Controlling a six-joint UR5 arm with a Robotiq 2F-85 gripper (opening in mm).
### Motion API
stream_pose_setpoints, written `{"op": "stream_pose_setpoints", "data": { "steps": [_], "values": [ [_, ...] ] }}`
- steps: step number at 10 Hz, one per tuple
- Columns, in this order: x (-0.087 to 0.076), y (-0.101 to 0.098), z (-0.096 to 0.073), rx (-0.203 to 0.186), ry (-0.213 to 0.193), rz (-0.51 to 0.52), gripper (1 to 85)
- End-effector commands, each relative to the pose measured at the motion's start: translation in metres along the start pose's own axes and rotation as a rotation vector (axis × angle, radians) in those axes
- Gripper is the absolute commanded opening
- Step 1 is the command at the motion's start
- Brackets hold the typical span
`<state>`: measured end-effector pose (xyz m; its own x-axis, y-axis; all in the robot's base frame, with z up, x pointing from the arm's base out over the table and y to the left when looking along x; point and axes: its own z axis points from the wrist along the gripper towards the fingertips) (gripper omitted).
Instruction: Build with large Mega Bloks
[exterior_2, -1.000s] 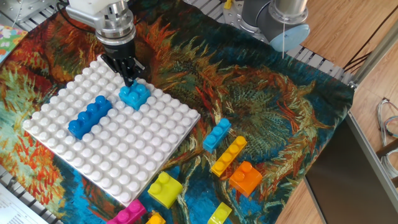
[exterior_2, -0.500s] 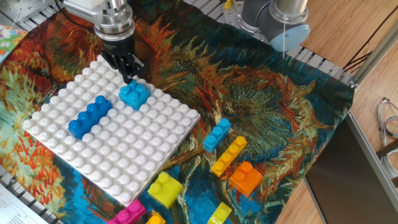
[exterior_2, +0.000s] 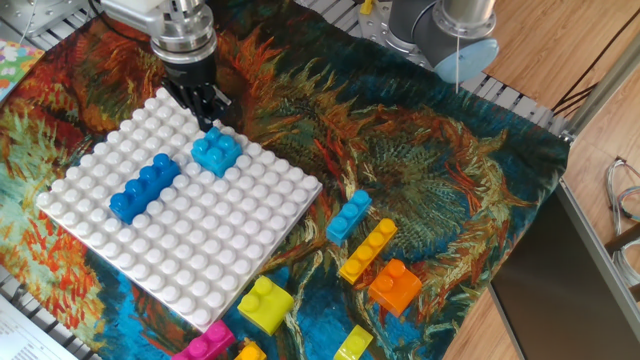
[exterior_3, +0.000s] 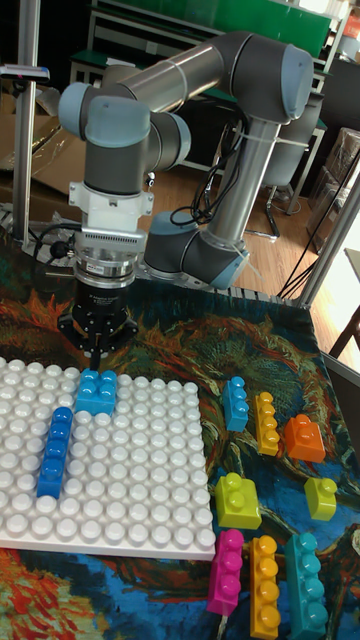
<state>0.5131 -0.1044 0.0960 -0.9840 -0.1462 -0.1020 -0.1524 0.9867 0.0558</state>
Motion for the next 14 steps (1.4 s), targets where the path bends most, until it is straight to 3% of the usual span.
{"op": "stream_pose_setpoints", "data": {
  "steps": [1,3,5,7,8,10,11,12,14],
  "values": [
    [-0.01,0.041,-0.002,-0.023,-0.021,0.062,29.3],
    [-0.019,0.071,0.0,-0.001,-0.033,0.117,40.7],
    [-0.013,0.067,-0.002,0.006,-0.003,0.05,50.7],
    [-0.008,0.067,-0.002,0.008,0.015,-0.008,53.3],
    [-0.01,0.076,0.003,-0.015,0.0,-0.009,57.0],
    [-0.021,0.123,0.013,-0.025,-0.034,0.049,69.3],
    [-0.025,0.133,0.013,-0.003,-0.03,0.076,68.3],
    [-0.024,0.13,0.01,0.004,-0.016,0.067,66.7],
    [-0.018,0.131,0.01,0.001,0.007,0.009,65.3]
  ]
}}
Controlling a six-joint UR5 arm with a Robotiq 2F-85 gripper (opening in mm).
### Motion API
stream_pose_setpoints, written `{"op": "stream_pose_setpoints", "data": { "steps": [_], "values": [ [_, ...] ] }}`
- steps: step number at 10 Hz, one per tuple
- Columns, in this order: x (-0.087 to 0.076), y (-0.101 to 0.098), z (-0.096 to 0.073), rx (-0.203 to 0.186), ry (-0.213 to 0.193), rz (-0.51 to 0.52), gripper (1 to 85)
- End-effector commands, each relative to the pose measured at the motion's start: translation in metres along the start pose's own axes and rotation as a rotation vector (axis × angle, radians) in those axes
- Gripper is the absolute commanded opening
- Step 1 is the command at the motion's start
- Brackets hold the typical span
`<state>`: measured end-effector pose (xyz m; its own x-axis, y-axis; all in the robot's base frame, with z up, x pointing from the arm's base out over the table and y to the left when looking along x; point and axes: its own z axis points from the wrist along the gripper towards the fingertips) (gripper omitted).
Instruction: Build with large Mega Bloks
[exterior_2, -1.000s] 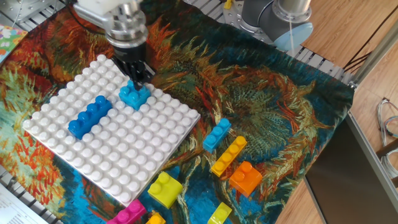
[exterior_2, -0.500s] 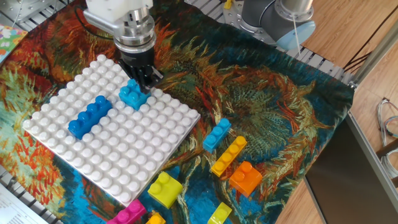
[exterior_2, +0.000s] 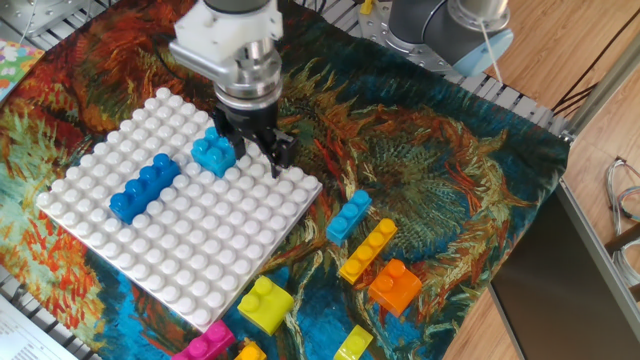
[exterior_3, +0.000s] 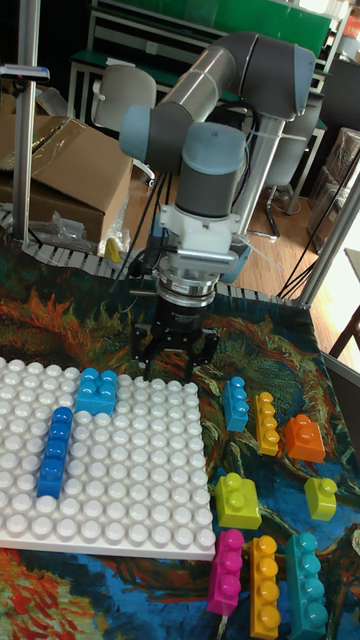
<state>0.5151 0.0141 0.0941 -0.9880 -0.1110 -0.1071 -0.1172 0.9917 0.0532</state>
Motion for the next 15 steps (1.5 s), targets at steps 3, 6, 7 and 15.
{"op": "stream_pose_setpoints", "data": {
  "steps": [3,6,7,15],
  "values": [
    [-0.007,0.058,0.005,-0.028,-0.012,0.041,66.7],
    [-0.004,0.082,0.008,-0.003,-0.006,0.088,64.0],
    [0.002,0.079,0.008,0.01,0.013,0.053,63.3],
    [0.007,0.146,0.035,-0.014,0.019,0.049,67.7]
  ]
}}
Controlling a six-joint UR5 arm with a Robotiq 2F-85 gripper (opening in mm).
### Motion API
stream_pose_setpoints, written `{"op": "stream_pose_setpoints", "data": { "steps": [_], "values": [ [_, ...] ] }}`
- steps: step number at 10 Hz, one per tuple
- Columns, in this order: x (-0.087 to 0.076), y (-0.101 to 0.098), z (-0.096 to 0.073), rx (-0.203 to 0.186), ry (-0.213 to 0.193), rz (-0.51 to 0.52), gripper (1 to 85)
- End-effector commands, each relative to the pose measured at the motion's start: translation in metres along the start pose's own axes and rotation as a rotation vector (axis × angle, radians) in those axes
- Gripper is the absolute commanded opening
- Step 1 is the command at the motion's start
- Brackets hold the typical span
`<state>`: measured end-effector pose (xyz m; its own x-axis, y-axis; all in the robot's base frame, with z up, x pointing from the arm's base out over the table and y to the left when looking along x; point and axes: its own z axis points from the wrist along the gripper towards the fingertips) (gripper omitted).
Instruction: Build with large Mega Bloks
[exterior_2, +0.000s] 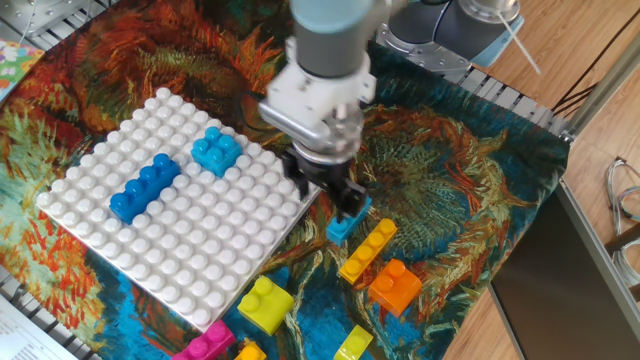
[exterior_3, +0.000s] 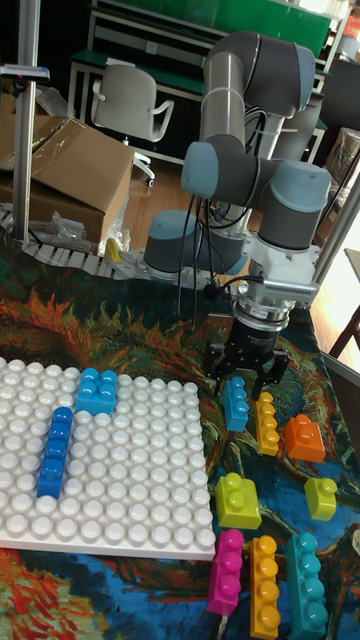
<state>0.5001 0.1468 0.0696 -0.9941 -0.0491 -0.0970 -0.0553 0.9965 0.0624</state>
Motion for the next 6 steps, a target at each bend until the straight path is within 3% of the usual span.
{"op": "stream_pose_setpoints", "data": {
  "steps": [1,2,6],
  "values": [
    [0.007,0.015,0.004,-0.016,0.019,-0.001,68.0],
    [0.008,0.013,0.007,-0.001,0.015,0.022,68.0],
    [0.023,0.009,0.016,-0.039,-0.013,0.044,68.0]
  ]
}}
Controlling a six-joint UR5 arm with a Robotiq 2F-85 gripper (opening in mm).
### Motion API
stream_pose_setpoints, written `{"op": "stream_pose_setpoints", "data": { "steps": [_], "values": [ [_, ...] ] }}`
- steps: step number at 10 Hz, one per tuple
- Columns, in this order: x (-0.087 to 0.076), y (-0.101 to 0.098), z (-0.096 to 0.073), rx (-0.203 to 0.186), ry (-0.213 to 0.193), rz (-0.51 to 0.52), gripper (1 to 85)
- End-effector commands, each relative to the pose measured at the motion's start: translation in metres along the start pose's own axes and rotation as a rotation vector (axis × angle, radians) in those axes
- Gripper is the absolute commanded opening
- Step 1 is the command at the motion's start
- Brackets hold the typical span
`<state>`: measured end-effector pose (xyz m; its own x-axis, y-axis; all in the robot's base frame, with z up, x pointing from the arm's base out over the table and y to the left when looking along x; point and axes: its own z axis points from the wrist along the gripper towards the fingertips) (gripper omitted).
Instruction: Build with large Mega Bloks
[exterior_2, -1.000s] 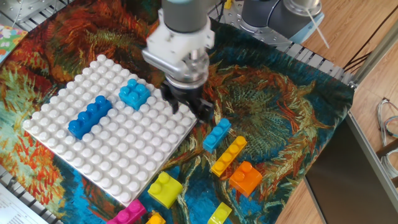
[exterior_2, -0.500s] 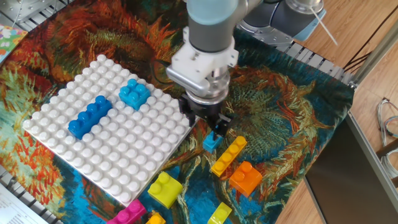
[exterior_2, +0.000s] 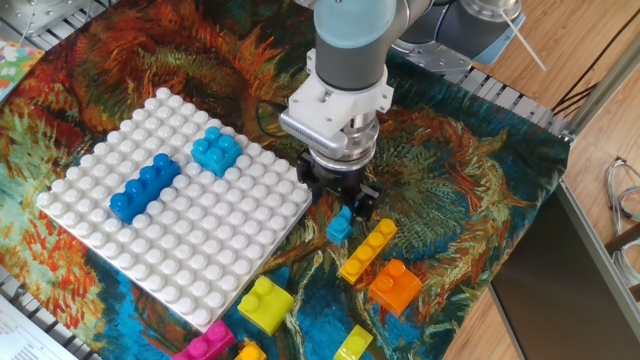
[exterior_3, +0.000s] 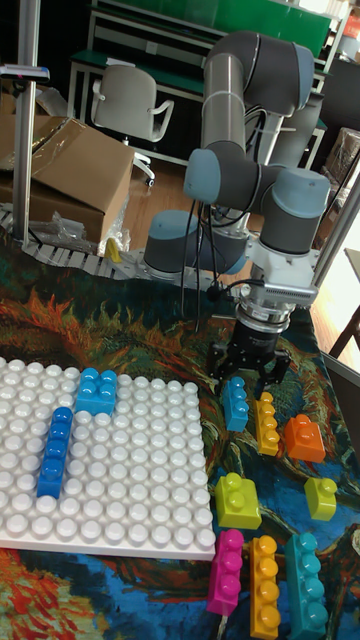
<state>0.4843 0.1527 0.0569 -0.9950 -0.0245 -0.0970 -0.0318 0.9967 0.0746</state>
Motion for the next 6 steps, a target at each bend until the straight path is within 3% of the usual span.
{"op": "stream_pose_setpoints", "data": {
  "steps": [1,2,3,6],
  "values": [
    [0.009,0.009,0.005,-0.035,-0.014,0.037,67.7],
    [0.011,0.018,0.006,-0.043,-0.02,0.052,67.7],
    [0.014,0.021,0.008,-0.023,-0.025,0.066,66.0],
    [0.017,0.017,0.014,-0.014,-0.032,0.053,63.3]
  ]
}}
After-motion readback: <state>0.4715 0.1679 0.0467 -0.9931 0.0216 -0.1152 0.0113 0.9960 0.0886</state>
